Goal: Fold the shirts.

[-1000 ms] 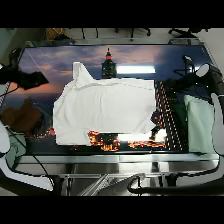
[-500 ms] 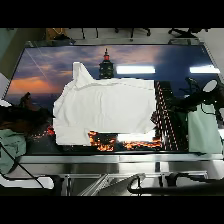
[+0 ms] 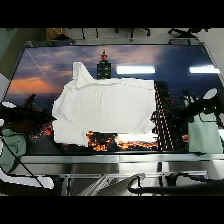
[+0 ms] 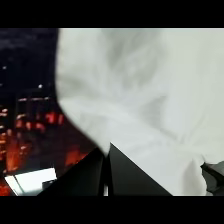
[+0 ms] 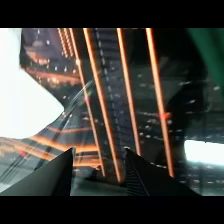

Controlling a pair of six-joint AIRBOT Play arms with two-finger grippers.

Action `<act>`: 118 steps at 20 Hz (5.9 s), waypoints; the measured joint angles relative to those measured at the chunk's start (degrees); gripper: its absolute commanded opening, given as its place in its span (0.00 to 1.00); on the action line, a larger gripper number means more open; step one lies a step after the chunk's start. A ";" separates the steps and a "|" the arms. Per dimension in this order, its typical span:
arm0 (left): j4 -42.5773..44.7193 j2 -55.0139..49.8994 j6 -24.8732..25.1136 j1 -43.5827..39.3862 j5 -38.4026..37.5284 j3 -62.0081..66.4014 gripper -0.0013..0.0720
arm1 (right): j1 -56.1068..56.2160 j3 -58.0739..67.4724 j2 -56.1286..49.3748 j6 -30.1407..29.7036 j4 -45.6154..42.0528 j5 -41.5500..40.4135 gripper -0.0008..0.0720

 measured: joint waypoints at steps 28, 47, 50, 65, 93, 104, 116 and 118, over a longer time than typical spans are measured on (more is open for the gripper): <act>-23.54 29.70 -1.09 4.48 -3.28 16.48 0.03 | 0.90 15.76 23.58 -21.44 27.36 -18.78 0.04; -15.45 30.16 -3.34 -2.82 -1.01 33.90 0.03 | -0.13 30.58 11.06 -22.29 26.51 -25.03 0.04; -4.42 19.30 -3.56 -12.35 6.23 28.83 0.03 | -0.13 26.05 -0.28 -22.67 29.16 -25.14 0.04; 8.81 -21.62 -7.67 -21.51 12.13 47.80 0.03 | -0.15 24.24 -26.40 -24.33 33.97 -31.41 0.04; 20.55 6.16 -20.13 -11.23 -8.31 11.45 0.92 | -7.10 12.85 -3.82 -15.26 17.70 -10.51 0.54; 0.61 24.28 -11.78 -7.19 14.82 -29.73 0.71 | -11.17 -7.58 1.49 -15.26 15.45 -11.61 0.73; -15.96 24.85 0.02 -6.64 15.17 -32.06 0.03 | -5.31 -14.45 -2.38 -15.23 17.14 -11.15 0.71; -16.24 24.85 0.15 -6.62 13.73 -32.06 0.03 | -2.80 -14.84 -3.82 -15.23 17.97 -11.30 0.39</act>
